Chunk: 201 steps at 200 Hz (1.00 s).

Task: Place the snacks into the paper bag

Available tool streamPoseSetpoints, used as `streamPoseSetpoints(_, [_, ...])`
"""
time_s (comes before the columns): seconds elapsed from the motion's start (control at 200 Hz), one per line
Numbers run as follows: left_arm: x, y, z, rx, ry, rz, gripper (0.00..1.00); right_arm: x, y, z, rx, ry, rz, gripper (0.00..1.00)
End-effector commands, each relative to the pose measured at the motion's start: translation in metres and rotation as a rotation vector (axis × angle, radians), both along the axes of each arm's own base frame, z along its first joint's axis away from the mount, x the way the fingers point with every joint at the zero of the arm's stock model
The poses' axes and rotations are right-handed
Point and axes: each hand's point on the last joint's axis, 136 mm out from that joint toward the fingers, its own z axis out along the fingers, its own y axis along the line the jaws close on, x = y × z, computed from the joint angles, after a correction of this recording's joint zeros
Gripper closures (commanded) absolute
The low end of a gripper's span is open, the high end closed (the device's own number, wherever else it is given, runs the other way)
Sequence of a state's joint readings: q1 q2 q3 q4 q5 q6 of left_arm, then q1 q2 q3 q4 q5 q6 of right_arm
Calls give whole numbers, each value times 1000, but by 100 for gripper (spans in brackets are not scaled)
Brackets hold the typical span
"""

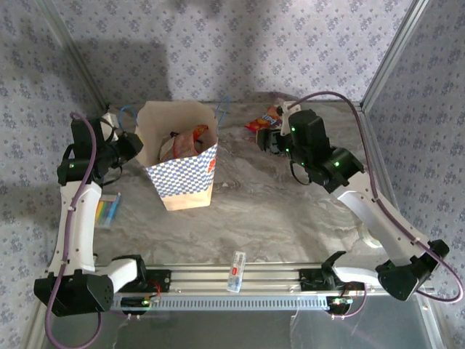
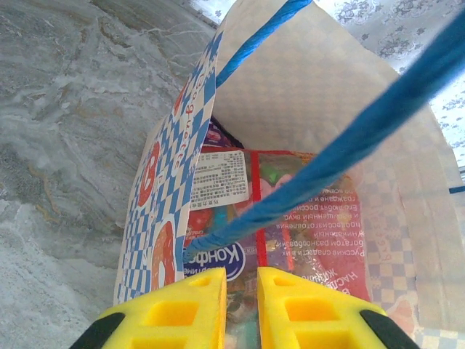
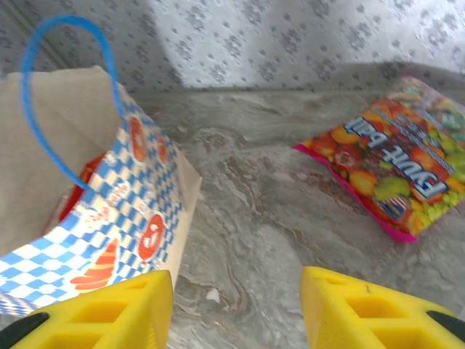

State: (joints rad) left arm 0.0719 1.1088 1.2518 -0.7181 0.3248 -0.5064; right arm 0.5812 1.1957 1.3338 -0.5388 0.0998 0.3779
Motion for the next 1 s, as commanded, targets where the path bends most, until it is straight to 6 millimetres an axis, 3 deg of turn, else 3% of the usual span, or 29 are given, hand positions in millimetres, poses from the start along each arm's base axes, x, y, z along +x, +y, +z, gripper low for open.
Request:
streamPoseSetpoints(0.0, [-4, 2, 9, 21, -8, 0, 80, -5, -17, -13, 31, 49, -41, 50])
streamPoseSetpoints(0.245, [-3, 5, 7, 34, 0, 14, 80, 2, -56, -46, 25, 131, -183, 44])
streamPoseSetpoints(0.265, [-3, 5, 8, 35, -3, 15, 80, 0, -59, -63, 9, 165, -195, 44])
streamPoseSetpoints(0.525, [-8, 4, 5, 42, 7, 18, 80, 11, -97, -124, 29, 317, -321, 40])
streamPoseSetpoints(0.71, [-9, 4, 0, 54, 26, 23, 79, 21, -108, -160, 45, 404, -347, 41])
streamPoseSetpoints(0.999, [-8, 2, -9, 66, 48, 28, 79, 38, -118, -197, -11, 495, -363, 44])
